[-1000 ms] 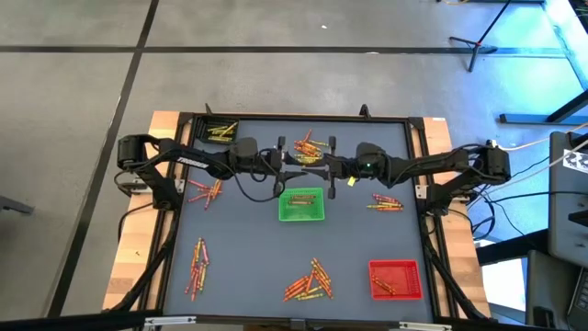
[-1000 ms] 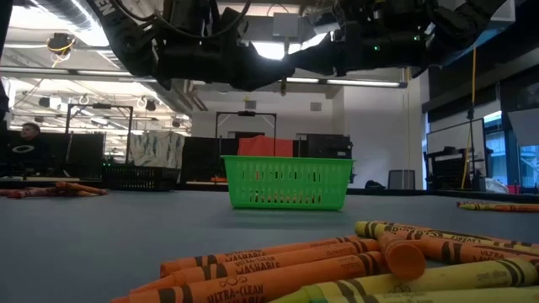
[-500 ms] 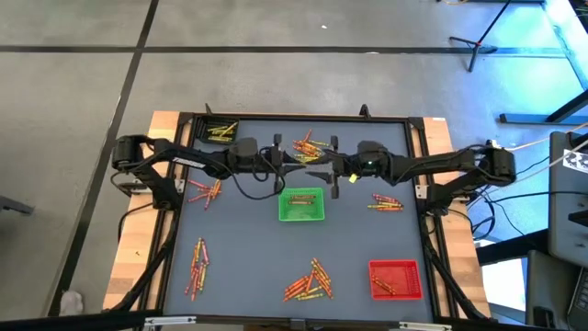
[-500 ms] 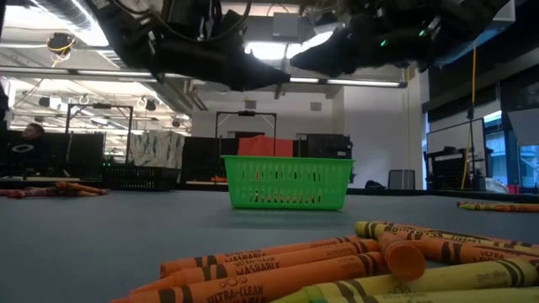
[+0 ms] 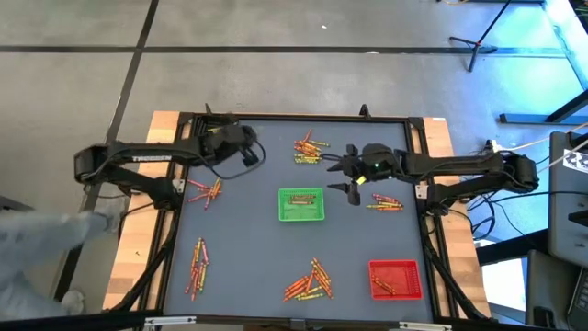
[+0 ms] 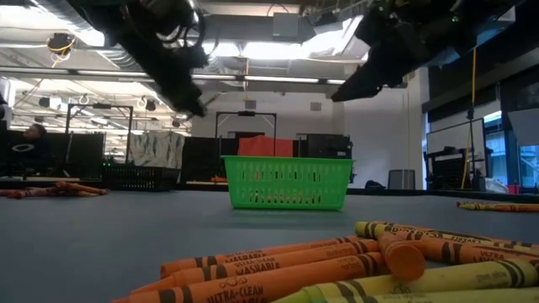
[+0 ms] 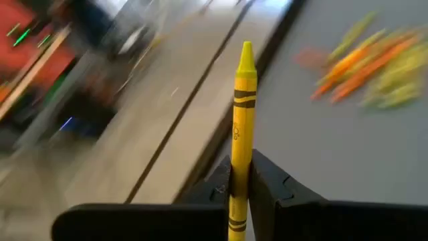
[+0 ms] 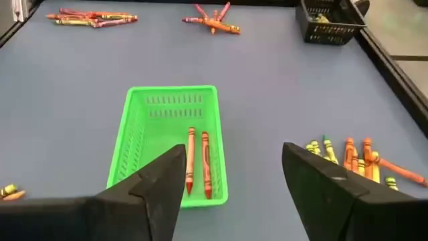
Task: Sort crayons
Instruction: Put the light green crayon into the black bin, then put the red crayon into the green bin
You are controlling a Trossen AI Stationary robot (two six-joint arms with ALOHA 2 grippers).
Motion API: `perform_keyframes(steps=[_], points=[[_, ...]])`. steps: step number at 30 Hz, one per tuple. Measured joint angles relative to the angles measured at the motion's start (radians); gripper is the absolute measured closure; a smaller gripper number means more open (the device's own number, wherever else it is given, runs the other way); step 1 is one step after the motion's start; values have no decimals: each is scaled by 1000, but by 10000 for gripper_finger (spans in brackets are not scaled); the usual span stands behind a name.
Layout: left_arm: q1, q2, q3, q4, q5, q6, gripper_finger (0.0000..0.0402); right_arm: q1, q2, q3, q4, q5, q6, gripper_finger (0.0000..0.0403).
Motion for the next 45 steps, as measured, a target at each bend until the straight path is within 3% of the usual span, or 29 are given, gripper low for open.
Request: perform_keyframes(steps=[10, 18, 25, 35, 41, 45], points=[[306, 66, 0, -166, 16, -16, 388, 0, 18, 0, 25, 1, -11, 161], [402, 165, 0, -176, 25, -45, 385, -1, 29, 0, 23, 2, -12, 161], [420, 202, 0, -224, 23, -47, 361, -1, 41, 1, 18, 2, -12, 161], [403, 162, 0, -224, 22, -66, 290, -1, 48, 1, 22, 3, -11, 162], [283, 34, 0, -111, 222, -103, 286, -1, 46, 1, 2, 12, -5, 162], [178, 0, 0, -1, 420, -120, 287, -1, 45, 56, -171, 94, 73, 162]])
